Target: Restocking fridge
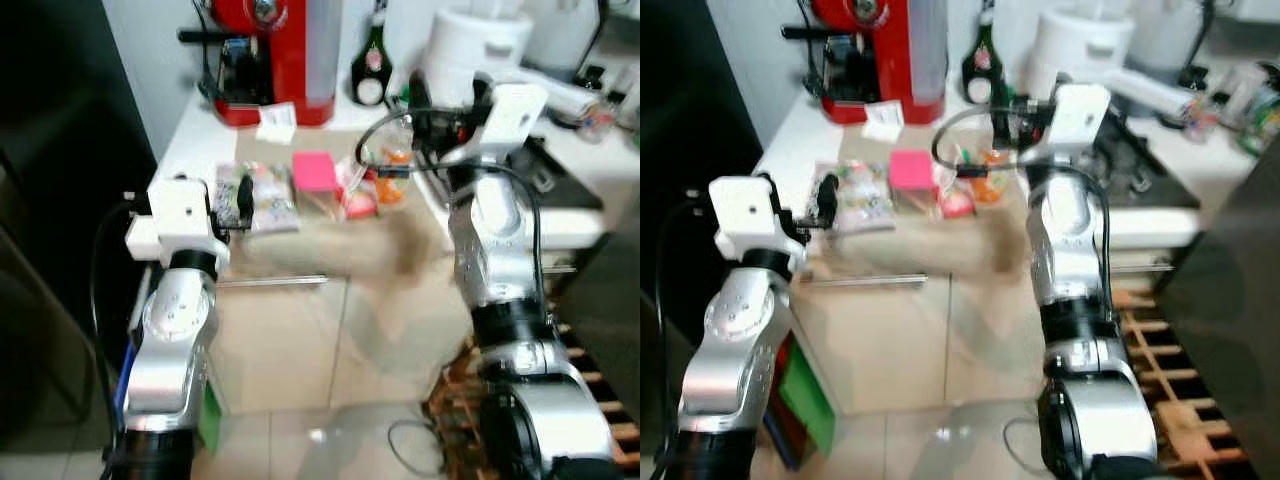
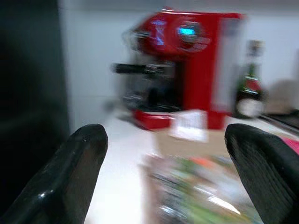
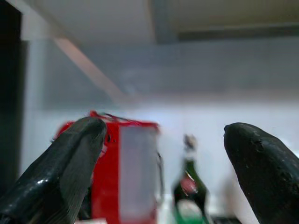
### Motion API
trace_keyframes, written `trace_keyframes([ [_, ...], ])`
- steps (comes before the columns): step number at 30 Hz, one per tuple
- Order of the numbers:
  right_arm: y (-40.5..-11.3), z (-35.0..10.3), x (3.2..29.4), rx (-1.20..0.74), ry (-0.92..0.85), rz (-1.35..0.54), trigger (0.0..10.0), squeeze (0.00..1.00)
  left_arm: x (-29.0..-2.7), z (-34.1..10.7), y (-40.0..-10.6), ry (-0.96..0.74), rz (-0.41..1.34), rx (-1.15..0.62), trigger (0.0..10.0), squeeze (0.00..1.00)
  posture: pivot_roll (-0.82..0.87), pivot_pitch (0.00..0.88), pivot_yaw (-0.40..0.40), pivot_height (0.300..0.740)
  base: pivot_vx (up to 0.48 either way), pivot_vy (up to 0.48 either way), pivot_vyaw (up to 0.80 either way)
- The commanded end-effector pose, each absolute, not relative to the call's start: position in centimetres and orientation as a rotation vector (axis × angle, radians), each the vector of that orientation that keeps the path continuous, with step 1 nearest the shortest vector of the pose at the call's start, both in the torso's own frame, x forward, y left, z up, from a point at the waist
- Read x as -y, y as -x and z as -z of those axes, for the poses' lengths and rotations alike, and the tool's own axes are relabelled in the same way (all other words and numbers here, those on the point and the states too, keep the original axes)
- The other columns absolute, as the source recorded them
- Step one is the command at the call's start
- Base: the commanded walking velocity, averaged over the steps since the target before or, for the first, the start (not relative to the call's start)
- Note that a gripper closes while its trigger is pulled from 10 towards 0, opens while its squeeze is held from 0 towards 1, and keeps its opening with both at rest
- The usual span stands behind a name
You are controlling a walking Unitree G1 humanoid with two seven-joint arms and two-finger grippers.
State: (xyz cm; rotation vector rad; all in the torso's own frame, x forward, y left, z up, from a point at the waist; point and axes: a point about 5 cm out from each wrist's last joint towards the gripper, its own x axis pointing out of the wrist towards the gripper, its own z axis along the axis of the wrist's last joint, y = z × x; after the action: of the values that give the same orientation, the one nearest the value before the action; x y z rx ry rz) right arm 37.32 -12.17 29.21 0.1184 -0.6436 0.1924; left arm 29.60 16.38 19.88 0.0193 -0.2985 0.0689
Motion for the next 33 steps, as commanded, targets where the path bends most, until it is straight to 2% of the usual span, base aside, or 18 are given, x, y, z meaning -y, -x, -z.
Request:
trace_keyframes([
  [1,-37.6,-30.2,13.6,0.649,-0.133,-0.141,10.0,0.00,-15.7,-21.2,-29.5,-0.021,-0.047,0.364,10.0,0.00,-0.03,0.000,-0.002,0.740,0.000,0.000,0.00],
  [6,-38.1,-31.1,13.8,0.617,-0.138,-0.138,10.0,0.00,-15.3,-21.4,-29.6,-0.022,-0.024,0.368,10.0,0.00,-0.03,0.000,0.002,0.740,0.000,0.000,0.00],
  [10,-39.1,-31.4,14.6,0.521,-0.170,-0.109,10.0,0.00,-15.9,-21.1,-29.7,0.011,-0.046,0.349,10.0,0.00,-0.03,0.000,-0.001,0.740,0.000,0.000,0.00],
  [18,-39.0,-32.6,16.1,0.508,-0.165,-0.064,10.0,0.00,-16.0,-21.1,-29.7,0.014,-0.053,0.351,10.0,0.00,-0.04,0.000,-0.007,0.740,0.000,0.000,0.00],
  [29,-40.9,-28.7,16.6,0.258,-0.194,-0.059,10.0,0.00,-15.8,-20.7,-30.1,0.005,-0.042,0.324,10.0,0.00,-0.03,0.000,-0.009,0.740,0.000,0.000,0.00],
  [32,-40.5,-29.2,16.3,0.300,-0.192,-0.086,10.0,0.00,-15.9,-20.6,-29.9,-0.006,-0.046,0.326,10.0,0.00,-0.02,0.000,-0.023,0.740,0.000,0.000,0.00],
  [33,-39.6,-29.8,16.3,0.380,-0.166,-0.092,10.0,0.00,-16.0,-20.7,-29.5,-0.012,-0.047,0.332,10.0,0.00,-0.01,0.000,-0.034,0.740,0.000,0.000,0.00],
])
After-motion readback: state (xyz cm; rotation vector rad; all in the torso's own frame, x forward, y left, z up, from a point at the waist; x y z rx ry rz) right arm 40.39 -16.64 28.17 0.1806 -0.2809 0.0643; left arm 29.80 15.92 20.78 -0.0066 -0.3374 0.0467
